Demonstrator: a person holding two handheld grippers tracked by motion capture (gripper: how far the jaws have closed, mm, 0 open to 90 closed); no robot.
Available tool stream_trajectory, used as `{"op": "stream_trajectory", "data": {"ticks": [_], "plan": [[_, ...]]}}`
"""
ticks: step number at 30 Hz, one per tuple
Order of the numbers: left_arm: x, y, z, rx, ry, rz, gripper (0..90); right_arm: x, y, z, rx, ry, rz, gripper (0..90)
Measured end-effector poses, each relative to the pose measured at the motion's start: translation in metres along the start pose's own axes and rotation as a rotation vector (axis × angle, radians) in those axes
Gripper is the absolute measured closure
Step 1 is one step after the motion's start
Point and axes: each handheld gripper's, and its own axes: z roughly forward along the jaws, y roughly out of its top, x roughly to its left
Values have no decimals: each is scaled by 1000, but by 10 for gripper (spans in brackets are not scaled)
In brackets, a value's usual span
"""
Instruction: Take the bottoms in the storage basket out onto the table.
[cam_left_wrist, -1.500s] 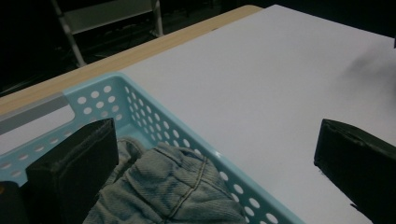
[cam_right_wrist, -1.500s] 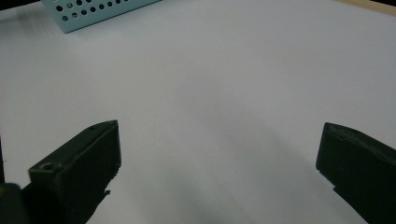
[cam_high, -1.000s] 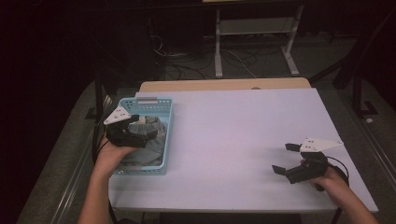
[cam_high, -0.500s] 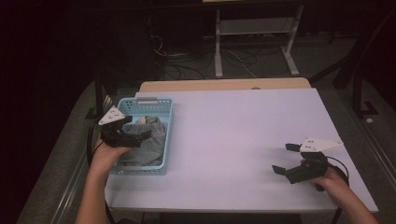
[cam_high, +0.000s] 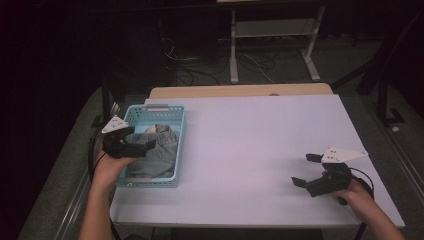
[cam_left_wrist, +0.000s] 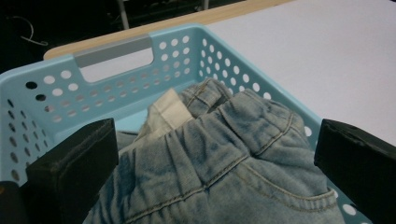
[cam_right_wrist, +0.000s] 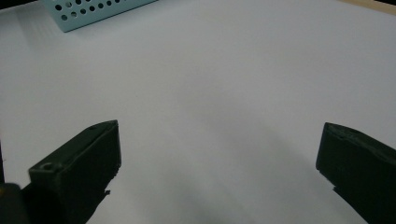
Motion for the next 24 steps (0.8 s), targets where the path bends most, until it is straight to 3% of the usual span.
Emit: {"op": "stream_trajectory", "data": {"ticks": [8, 18, 24], "plan": [[6, -5, 2, 54, 36, -26, 0, -1, 0, 0, -2, 0, -1, 1], [12, -5, 10, 99, 76, -89, 0, 0, 0, 0, 1, -1, -2, 1], [10, -4, 19, 142, 68, -82, 0, 0, 0, 0, 2, -1, -2, 1]]}}
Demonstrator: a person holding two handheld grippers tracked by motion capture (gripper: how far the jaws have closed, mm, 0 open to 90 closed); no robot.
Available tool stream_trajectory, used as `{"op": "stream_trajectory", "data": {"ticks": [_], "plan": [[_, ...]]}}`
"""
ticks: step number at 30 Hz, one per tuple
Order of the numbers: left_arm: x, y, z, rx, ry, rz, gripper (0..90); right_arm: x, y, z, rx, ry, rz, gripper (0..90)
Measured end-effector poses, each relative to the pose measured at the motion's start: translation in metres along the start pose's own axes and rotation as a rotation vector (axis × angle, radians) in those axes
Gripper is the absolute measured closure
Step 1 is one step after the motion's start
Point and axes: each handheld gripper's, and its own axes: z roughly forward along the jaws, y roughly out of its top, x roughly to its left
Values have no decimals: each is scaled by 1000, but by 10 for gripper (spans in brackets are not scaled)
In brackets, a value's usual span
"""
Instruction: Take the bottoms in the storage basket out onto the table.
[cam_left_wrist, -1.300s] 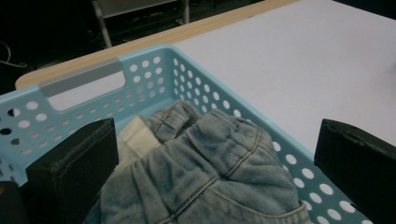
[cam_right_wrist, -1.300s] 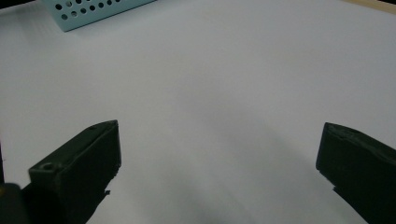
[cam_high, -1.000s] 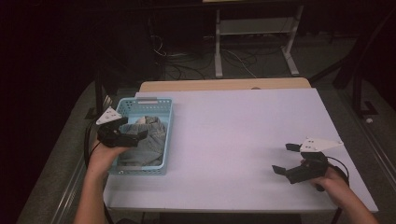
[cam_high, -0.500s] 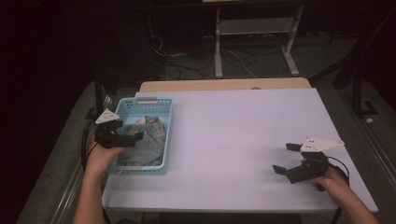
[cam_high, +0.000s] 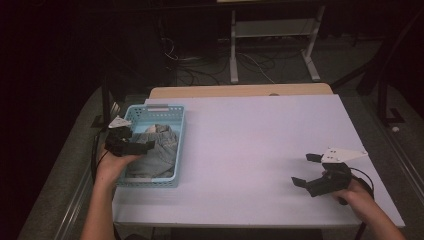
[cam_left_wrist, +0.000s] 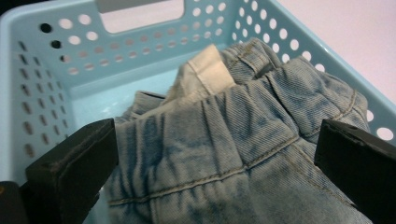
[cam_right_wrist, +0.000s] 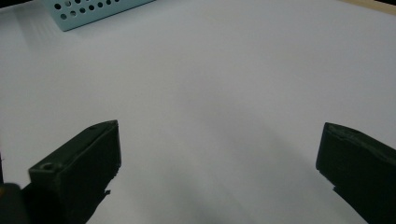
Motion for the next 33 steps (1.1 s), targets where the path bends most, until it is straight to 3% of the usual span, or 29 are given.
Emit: {"op": "stream_trajectory", "data": {"ticks": [5, 8, 16, 24, 33], "plan": [[-2, 1, 6, 31, 1, 4, 0, 0, 0, -1, -3, -2, 3, 1], [-2, 2, 8, 60, 34, -7, 0, 0, 0, -1, -3, -1, 3, 1], [3, 0, 18, 92, 16, -43, 0, 0, 0, -1, 1, 0, 1, 1], [2, -5, 23, 95, 22, -18, 0, 0, 0, -1, 1, 2, 3, 1], [-2, -1, 27, 156, 52, -21, 0, 0, 0, -1, 4, 1, 2, 1]]}}
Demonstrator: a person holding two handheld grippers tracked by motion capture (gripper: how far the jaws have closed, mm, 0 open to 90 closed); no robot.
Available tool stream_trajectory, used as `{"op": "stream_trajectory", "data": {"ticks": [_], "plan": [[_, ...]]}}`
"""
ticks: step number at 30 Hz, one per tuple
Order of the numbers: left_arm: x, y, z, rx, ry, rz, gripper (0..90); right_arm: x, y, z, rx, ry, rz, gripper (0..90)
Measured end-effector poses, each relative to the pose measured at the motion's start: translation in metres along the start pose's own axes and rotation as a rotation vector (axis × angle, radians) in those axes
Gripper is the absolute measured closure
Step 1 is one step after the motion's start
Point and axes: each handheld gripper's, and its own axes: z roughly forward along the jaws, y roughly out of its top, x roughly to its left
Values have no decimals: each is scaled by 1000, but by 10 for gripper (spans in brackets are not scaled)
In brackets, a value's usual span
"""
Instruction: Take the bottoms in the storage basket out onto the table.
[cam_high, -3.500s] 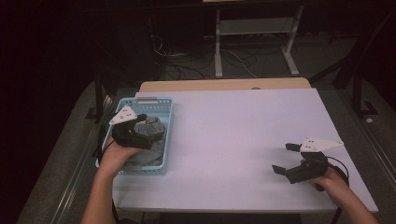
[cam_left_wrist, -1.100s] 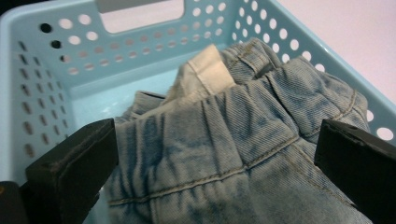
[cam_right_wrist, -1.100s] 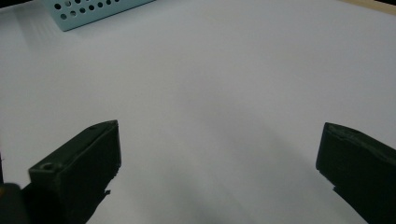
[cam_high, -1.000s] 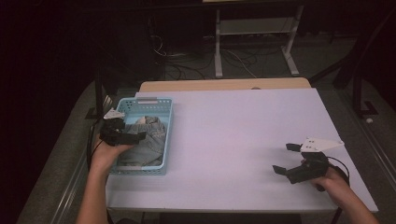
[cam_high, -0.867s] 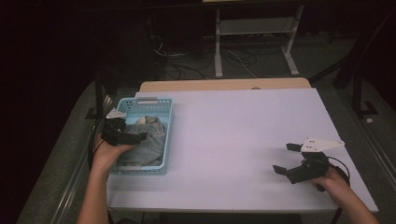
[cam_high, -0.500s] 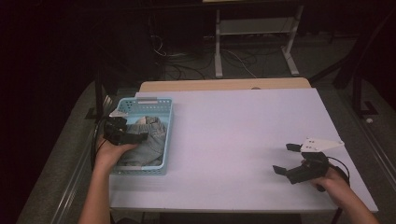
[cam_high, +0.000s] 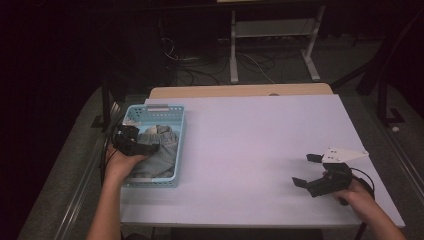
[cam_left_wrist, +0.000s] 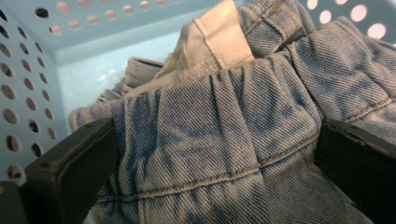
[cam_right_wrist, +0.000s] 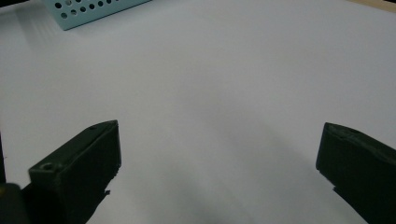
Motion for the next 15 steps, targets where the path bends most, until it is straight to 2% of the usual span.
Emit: {"op": "stream_trajectory", "data": {"ticks": [5, 9, 11, 15], "plan": [[-3, 4, 6, 49, 4, -17, 0, 1, 1, 1, 2, 2, -1, 1], [-11, 9, 15, 104, 40, -5, 0, 1, 1, 1, 2, 5, 2, 1], [-14, 10, 22, 117, 50, -1, 0, 1, 1, 1, 5, 6, 2, 1], [-11, 11, 26, 128, 28, -14, 0, 2, 1, 2, 7, 10, -1, 1]]}}
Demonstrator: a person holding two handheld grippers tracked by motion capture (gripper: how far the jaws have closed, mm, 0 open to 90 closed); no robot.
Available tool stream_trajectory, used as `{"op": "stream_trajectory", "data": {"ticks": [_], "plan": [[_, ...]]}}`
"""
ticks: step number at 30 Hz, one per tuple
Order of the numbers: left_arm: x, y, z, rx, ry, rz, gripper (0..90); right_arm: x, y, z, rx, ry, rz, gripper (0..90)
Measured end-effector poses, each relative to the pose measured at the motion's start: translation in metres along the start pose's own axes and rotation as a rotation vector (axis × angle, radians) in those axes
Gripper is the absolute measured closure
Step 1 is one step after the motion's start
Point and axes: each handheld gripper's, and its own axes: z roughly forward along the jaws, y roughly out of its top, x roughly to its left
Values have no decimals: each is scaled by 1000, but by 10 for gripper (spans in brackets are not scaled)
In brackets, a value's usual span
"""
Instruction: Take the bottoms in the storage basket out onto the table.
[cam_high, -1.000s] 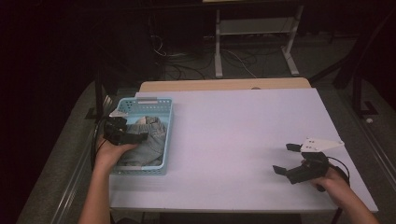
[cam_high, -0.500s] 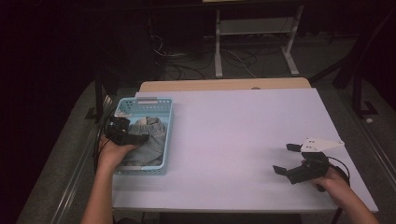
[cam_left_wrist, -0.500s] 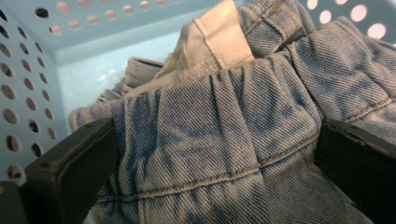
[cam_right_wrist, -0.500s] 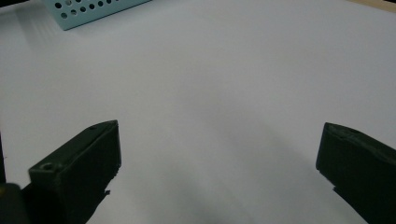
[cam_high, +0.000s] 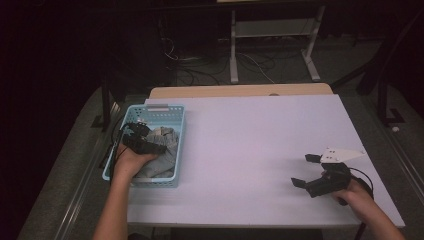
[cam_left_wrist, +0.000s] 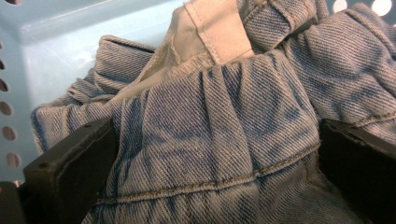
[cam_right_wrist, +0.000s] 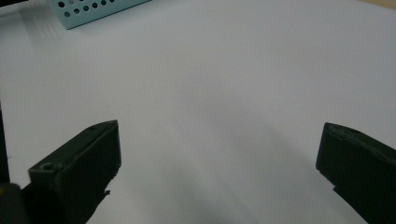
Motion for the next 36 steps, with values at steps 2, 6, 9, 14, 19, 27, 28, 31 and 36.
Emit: {"op": "stream_trajectory", "data": {"ticks": [2, 6, 9, 14, 19, 27, 28, 31, 36], "plan": [[3, 0, 2, 2, -12, -4, 0, 0, 0, 0, 1, 1, -1, 1], [2, 3, 8, 15, 4, -3, 0, 0, 0, 1, 2, 2, 0, 1], [0, 5, 9, 32, 20, 6, 0, 0, 0, 1, 3, 4, -2, 1], [0, 4, 5, 7, 22, 19, 93, 0, 0, 1, 3, 3, 0, 1], [1, 2, 0, -39, -28, 41, 392, 0, 0, 0, 0, 2, 4, 1], [10, 0, -9, -102, -86, 25, 706, 0, 0, 0, 1, 1, 0, 1], [11, -1, -11, -115, -99, 16, 713, 0, 0, -1, -1, 0, 1, 1], [15, -3, -18, -161, -127, 7, 722, -1, 0, -2, -3, -1, 2, 1], [22, -6, -33, -258, -193, -20, 733, -2, -1, -2, -1, -1, 2, 1]]}}
